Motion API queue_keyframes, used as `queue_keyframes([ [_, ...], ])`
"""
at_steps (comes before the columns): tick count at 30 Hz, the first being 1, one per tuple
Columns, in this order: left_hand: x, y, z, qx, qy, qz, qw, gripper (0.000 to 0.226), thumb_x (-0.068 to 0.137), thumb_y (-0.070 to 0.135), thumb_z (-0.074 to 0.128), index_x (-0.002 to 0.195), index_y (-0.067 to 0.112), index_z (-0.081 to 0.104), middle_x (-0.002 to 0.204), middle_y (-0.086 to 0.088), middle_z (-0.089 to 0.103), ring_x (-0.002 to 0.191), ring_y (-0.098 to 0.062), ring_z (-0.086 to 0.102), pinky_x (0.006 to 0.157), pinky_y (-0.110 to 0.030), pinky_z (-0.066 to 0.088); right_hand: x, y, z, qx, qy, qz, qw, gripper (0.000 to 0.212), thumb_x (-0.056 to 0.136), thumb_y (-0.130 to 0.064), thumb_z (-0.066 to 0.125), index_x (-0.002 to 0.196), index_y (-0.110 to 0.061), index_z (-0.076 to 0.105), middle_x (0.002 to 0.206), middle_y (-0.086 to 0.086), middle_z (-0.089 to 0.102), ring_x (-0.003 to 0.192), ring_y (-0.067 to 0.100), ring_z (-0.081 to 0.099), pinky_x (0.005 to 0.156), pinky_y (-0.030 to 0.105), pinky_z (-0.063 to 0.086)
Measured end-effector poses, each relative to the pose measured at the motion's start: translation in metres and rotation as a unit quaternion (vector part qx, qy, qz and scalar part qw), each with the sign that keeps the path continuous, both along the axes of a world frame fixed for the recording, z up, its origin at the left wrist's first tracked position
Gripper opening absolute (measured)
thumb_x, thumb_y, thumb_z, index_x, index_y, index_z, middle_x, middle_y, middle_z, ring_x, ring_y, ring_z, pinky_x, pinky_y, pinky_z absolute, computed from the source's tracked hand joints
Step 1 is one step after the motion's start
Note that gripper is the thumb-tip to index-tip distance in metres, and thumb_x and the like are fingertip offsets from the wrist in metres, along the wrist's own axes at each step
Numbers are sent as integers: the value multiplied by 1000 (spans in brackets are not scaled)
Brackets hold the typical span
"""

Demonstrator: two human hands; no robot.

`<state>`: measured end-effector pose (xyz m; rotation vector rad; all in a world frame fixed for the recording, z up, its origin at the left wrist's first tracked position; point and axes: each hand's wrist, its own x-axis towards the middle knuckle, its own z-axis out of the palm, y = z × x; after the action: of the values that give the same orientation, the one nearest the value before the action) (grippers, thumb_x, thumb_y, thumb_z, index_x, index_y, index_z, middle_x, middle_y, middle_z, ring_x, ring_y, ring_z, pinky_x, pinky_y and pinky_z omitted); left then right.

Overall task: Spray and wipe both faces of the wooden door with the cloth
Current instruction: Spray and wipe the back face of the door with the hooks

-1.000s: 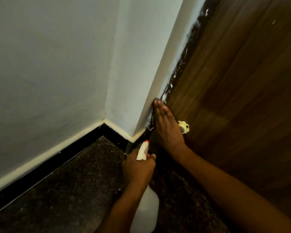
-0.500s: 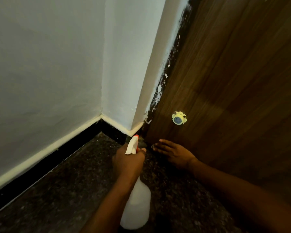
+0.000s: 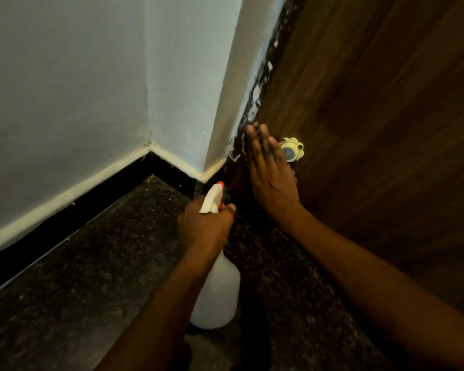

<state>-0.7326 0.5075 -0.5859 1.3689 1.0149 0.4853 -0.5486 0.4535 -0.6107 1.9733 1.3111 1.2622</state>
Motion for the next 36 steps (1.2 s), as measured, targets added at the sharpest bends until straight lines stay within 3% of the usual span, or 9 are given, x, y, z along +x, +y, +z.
queue_keyframes([
  [4, -6, -9, -30, -19, 35, 6, 999, 49, 75, 28, 73, 123, 25, 60, 109, -7, 66, 99, -27, 62, 85, -46, 55, -10, 11, -72, -173, 42, 105, 978, 59, 94, -10, 14, 150, -3, 32, 160, 10, 29, 149, 26, 27, 122, 40, 13],
  [10, 18, -18, -24, -20, 19, -4, 1000, 58, 74, 30, 75, 128, 19, 56, 112, -12, 65, 100, -29, 63, 84, -48, 55, 21, -24, -101, -350, 131, 44, 926, 52, 92, -19, 47, 142, -9, 51, 152, 7, 46, 142, 28, 40, 123, 40, -14],
  [14, 23, -12, -26, -10, 26, -17, 999, 53, 77, 27, 73, 127, 20, 57, 108, -12, 66, 94, -27, 64, 80, -45, 57, 29, -82, -87, -310, 116, 65, 941, 53, 89, -18, 35, 135, -8, 58, 148, 5, 51, 138, 26, 36, 124, 36, -4],
  [19, 19, -14, -24, -4, 8, -37, 999, 44, 78, 24, 71, 121, 25, 59, 97, -4, 65, 83, -21, 65, 78, -42, 58, 44, -194, -94, -282, 134, 125, 942, 90, 86, -15, 58, 156, -4, 4, 167, 4, 6, 147, 24, 27, 124, 45, 15],
  [22, 12, -19, -23, -12, 1, -39, 999, 43, 77, 24, 70, 118, 26, 60, 97, -6, 68, 71, -18, 66, 70, -41, 59, 30, -250, -68, -241, 142, 95, 956, 81, 82, -24, 51, 154, -11, 16, 166, 2, -9, 143, 21, 25, 108, 35, 31],
  [24, 10, -34, -22, -12, 3, -57, 998, 44, 78, 24, 70, 121, 24, 59, 97, -5, 66, 68, -18, 64, 70, -40, 58, 29, -295, -61, -294, 127, 61, 945, 70, 92, -29, 49, 154, -12, 25, 167, 0, -2, 152, 21, 8, 114, 43, 39],
  [27, 8, -58, -18, -4, -5, -87, 996, 45, 81, 22, 70, 124, 23, 58, 95, -2, 62, 71, -18, 63, 69, -39, 58, 47, -354, -60, -360, 117, 7, 926, 61, 99, -34, 43, 154, -10, 32, 165, 2, 13, 153, 27, 3, 123, 42, 11],
  [32, 4, -72, -17, 8, 3, -101, 995, 45, 81, 20, 70, 124, 19, 59, 92, -2, 60, 72, -17, 61, 76, -43, 57, 35, -338, -59, -328, 230, 12, 916, 43, 91, -48, 59, 125, -22, 66, 132, -2, 63, 118, 25, 61, 96, 34, 51],
  [36, 15, -71, -4, 27, -24, -116, 993, 33, 82, 23, 69, 115, 19, 62, 96, -6, 65, 80, -21, 62, 81, -41, 55, 28, -256, -35, -159, 383, 113, 903, 54, 102, -37, 36, 148, -9, 44, 157, 7, 38, 145, 22, 32, 115, 39, 29],
])
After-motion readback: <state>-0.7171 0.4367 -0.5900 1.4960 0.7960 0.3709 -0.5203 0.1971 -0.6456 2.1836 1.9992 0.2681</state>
